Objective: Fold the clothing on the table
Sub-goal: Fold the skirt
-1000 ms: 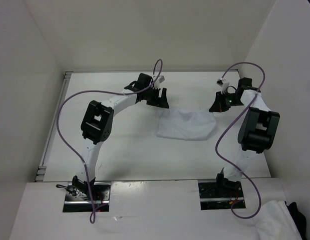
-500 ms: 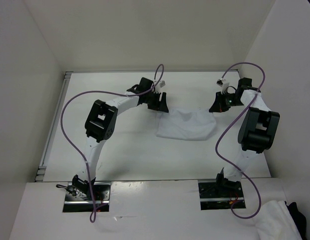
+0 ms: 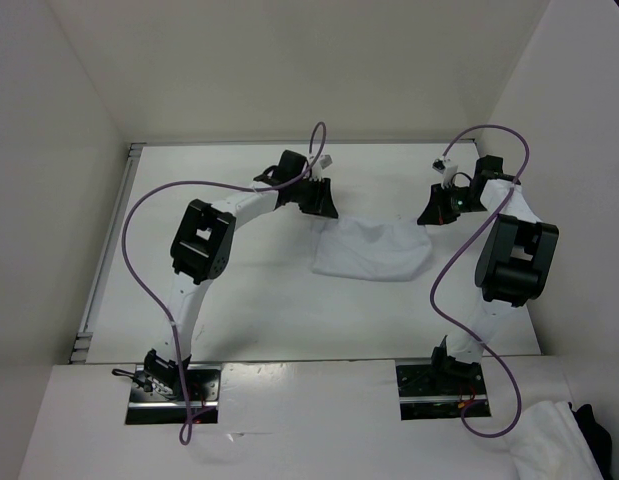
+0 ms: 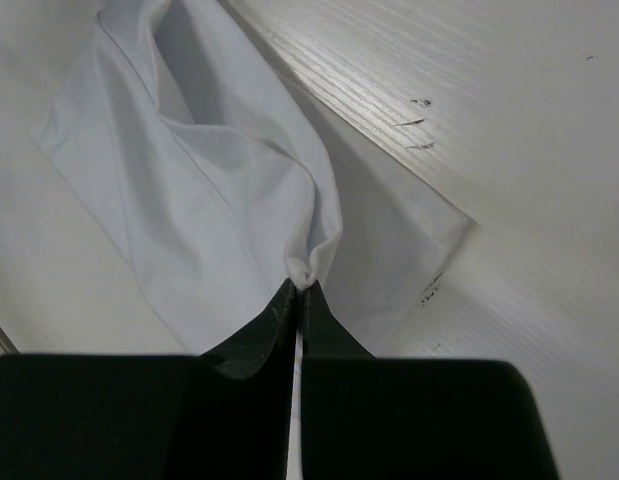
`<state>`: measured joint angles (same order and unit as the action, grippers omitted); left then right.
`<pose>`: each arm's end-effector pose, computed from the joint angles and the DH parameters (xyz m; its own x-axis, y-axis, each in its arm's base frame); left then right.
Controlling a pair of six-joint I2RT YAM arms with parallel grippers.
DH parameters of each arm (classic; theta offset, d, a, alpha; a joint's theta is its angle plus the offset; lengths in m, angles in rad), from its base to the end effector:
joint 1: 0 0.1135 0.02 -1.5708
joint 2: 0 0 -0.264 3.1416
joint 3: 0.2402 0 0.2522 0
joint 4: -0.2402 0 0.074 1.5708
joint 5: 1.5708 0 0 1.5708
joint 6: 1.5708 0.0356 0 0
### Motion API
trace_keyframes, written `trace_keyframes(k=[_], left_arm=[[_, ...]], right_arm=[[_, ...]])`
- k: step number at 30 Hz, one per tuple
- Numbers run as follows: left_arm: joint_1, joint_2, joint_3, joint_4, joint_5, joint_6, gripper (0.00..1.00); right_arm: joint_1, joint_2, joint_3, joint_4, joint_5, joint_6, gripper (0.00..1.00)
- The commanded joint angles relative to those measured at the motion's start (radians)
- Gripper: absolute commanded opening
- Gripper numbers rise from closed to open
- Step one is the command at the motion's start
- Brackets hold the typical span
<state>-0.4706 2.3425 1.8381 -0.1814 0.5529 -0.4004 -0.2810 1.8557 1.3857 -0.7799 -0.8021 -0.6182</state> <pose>0.4624 -0.2562 0.1708 -0.8114 0.0406 -0.5831 0.4689 0.6407 -0.6079 0.3635 -0.0783 0.2157 -0.7285 -0.2091 -0.6524 -0.5488 0.7481 0.3731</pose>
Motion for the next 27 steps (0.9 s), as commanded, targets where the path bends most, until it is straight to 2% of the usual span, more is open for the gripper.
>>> trace_keyframes(k=[1, 5, 6, 7, 13, 18, 23, 27], left_arm=[[-0.005, 0.021, 0.038, 0.068, 0.050, -0.017, 0.44], [-0.005, 0.031, 0.029, 0.077, 0.068, -0.028, 0.18], [-0.005, 0.031, 0.029, 0.077, 0.068, -0.028, 0.03], [-0.005, 0.031, 0.029, 0.077, 0.068, -0.037, 0.00], [-0.005, 0.000, 0.029, 0.068, 0.038, -0.028, 0.00], [-0.005, -0.123, -0.020, 0.034, 0.028, 0.014, 0.00], [-0.005, -0.314, -0.143, -0.015, 0.028, 0.064, 0.00], [-0.014, -0.455, -0.244, -0.026, 0.041, 0.074, 0.00]], right_arm=[[0.006, 0.007, 0.035, -0.027, -0.025, 0.005, 0.00], [0.006, 0.007, 0.035, -0.027, -0.025, 0.005, 0.00], [0.006, 0.007, 0.035, -0.027, -0.025, 0.005, 0.00], [0.006, 0.007, 0.035, -0.027, -0.025, 0.005, 0.00], [0.006, 0.007, 0.035, -0.036, -0.025, 0.014, 0.00], [0.006, -0.018, 0.035, -0.099, -0.034, -0.033, 0.00], [0.006, -0.177, -0.052, -0.168, -0.014, -0.191, 0.00], [0.006, -0.363, -0.157, -0.157, -0.005, -0.244, 0.00]])
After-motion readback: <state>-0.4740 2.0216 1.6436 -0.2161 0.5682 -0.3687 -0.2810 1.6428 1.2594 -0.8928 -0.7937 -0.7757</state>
